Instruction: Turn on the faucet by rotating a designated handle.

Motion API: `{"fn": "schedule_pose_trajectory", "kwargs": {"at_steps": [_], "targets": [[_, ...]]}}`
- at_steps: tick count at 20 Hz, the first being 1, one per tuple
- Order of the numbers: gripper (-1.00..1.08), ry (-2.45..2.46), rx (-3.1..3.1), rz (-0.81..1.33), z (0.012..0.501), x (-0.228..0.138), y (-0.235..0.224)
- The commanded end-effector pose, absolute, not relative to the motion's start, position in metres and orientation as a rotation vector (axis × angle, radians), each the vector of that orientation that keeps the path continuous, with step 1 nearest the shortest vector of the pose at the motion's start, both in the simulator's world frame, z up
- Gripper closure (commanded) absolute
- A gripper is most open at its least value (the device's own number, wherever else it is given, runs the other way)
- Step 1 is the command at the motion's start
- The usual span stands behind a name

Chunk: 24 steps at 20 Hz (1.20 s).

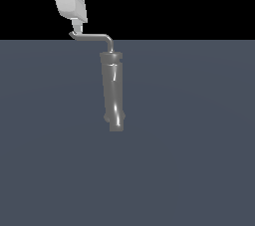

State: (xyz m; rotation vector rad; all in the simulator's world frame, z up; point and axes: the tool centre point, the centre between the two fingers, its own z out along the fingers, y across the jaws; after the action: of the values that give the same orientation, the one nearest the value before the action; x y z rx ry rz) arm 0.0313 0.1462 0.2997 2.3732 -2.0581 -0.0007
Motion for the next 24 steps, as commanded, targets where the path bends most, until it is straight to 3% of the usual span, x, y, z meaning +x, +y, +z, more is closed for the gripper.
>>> {"fn": "schedule_pose_trajectory", "kwargs": {"at_steps": [1,24], "targets": [[1.08,-2.058,2.373,-0.001,0.3,0.024,0.146],[1.08,-2.061,2.374,0.006,0.3,-0.028,0.134]]}}
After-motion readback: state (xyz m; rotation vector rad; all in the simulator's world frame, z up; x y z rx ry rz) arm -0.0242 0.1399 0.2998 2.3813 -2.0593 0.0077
